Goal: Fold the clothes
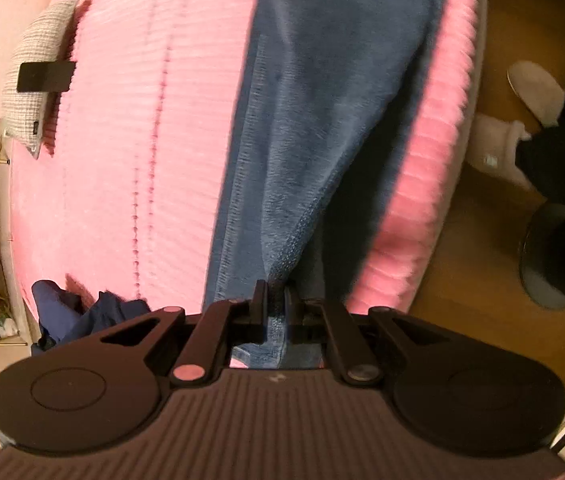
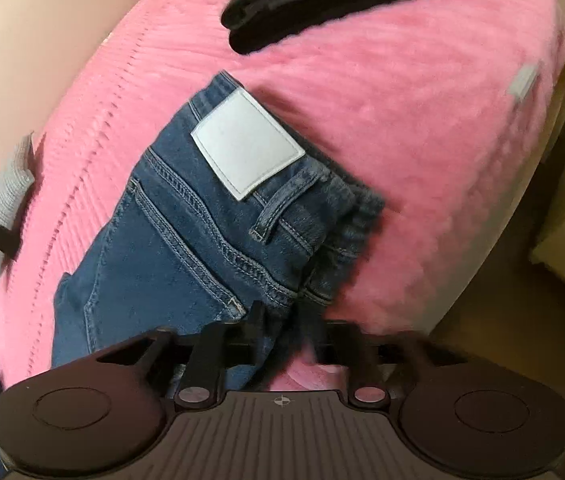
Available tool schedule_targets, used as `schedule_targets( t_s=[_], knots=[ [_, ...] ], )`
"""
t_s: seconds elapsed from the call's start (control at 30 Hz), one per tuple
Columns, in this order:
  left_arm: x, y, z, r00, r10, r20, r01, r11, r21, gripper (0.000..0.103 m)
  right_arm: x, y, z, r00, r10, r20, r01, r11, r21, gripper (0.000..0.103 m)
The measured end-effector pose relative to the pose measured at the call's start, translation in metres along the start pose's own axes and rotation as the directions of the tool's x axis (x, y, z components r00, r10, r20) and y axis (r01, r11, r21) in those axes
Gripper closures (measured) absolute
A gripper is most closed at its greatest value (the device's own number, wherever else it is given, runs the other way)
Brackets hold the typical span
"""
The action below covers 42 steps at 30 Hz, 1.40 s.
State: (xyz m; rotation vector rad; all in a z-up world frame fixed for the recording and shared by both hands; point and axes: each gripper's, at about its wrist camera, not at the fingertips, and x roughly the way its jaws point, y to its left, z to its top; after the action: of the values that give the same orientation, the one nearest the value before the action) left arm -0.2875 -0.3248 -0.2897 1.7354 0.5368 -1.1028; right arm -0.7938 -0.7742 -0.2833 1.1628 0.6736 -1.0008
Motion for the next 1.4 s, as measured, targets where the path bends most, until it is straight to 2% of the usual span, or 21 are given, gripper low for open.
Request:
schedule_targets(
  t_s=[0.07,0.17,0.3,0.37,0.43,0.47,0.53,0.63,0.67,0.7,0.8,0.97,1.03,1.07,1.1,1.13,1.23,1.27,1.3,1.37,1.4],
  knots=[
    [-0.004,-0.005,-0.003,1.000,-0.002,-0.005,0.002,0.999,-0.047,0.093,-0.015,0.012,-0.002,0.999,-0.034,0.015,0.035,0.997,-0.073,0.035],
    [-0.013,-0.001,-0.016,1.000,-0.008,-0.004,0.007,0.991,-0.135,0.092,-0.027,0.038,-0.006,1.000,-0.029,0.000,0.029,0.986,-0.164,0.035],
    [-0.027,0.004,-0.036,1.000,-0.016,-0.003,0.014,0.967,-0.253,0.086,-0.024,0.088,-0.024,0.999,0.011,-0.037,-0.020,0.963,-0.269,0.035],
    [-0.031,0.013,-0.049,1.000,-0.021,0.009,0.023,0.942,-0.334,0.079,-0.010,0.120,-0.033,0.996,0.062,-0.064,-0.079,0.945,-0.318,0.035],
    [-0.033,0.026,-0.065,0.999,-0.028,0.024,0.036,0.903,-0.428,0.070,0.001,0.156,-0.048,0.989,0.111,-0.094,-0.139,0.916,-0.377,0.035],
    [-0.030,0.033,-0.073,0.999,-0.035,0.033,0.046,0.877,-0.477,0.070,0.008,0.176,-0.057,0.986,0.129,-0.109,-0.163,0.897,-0.411,0.035],
    [-0.017,0.052,-0.091,0.997,-0.054,0.055,0.076,0.813,-0.578,0.070,0.023,0.214,-0.076,0.978,0.154,-0.141,-0.202,0.859,-0.471,0.035],
    [0.014,0.076,-0.115,0.991,-0.100,0.092,0.136,0.726,-0.674,0.067,0.049,0.269,-0.110,0.971,0.156,-0.183,-0.233,0.804,-0.547,0.035],
    [0.026,0.083,-0.123,0.987,-0.119,0.109,0.162,0.706,-0.690,0.066,0.060,0.285,-0.122,0.969,0.149,-0.197,-0.236,0.792,-0.563,0.035],
    [0.039,0.086,-0.129,0.982,-0.139,0.128,0.189,0.698,-0.690,0.066,0.069,0.299,-0.134,0.967,0.140,-0.211,-0.238,0.783,-0.575,0.035],
    [0.078,0.089,-0.143,0.960,-0.204,0.193,0.281,0.689,-0.668,0.066,0.094,0.338,-0.167,0.963,0.108,-0.248,-0.242,0.756,-0.608,0.035],
    [0.133,0.083,-0.145,0.898,-0.326,0.297,0.441,0.688,-0.577,0.066,0.117,0.374,-0.207,0.957,0.034,-0.289,-0.227,0.711,-0.665,0.035],
    [0.142,0.078,-0.146,0.879,-0.363,0.310,0.476,0.695,-0.539,0.073,0.123,0.382,-0.217,0.955,-0.003,-0.295,-0.210,0.695,-0.687,0.035],
    [0.139,0.080,-0.149,0.874,-0.368,0.318,0.485,0.705,-0.517,0.082,0.125,0.385,-0.220,0.956,-0.016,-0.294,-0.201,0.695,-0.691,0.035],
    [0.133,0.083,-0.152,0.870,-0.369,0.328,0.491,0.717,-0.495,0.096,0.124,0.386,-0.221,0.957,-0.020,-0.290,-0.193,0.701,-0.686,0.035],
    [0.127,0.086,-0.156,0.865,-0.370,0.338,0.496,0.729,-0.472,0.096,0.123,0.387,-0.220,0.958,-0.022,-0.286,-0.187,0.709,-0.680,0.035],
    [0.094,0.123,-0.173,0.899,-0.228,0.374,0.404,0.764,-0.503,0.096,0.122,0.390,-0.218,0.961,-0.020,-0.275,-0.174,0.729,-0.663,0.034],
    [0.082,0.135,-0.179,0.906,-0.175,0.385,0.369,0.772,-0.517,0.096,0.125,0.391,-0.218,0.961,-0.023,-0.275,-0.170,0.736,-0.655,0.026],
    [0.079,0.148,-0.183,0.907,-0.145,0.396,0.357,0.765,-0.537,0.095,0.128,0.391,-0.219,0.962,-0.024,-0.272,-0.164,0.743,-0.648,0.015],
    [0.087,0.168,-0.186,0.904,-0.127,0.409,0.364,0.731,-0.577,0.094,0.129,0.389,-0.219,0.965,-0.019,-0.260,-0.157,0.753,-0.639,0.014],
    [0.098,0.169,-0.182,0.911,-0.144,0.387,0.364,0.723,-0.588,0.090,0.128,0.388,-0.219,0.966,-0.015,-0.258,-0.158,0.753,-0.638,0.014]
  ],
)
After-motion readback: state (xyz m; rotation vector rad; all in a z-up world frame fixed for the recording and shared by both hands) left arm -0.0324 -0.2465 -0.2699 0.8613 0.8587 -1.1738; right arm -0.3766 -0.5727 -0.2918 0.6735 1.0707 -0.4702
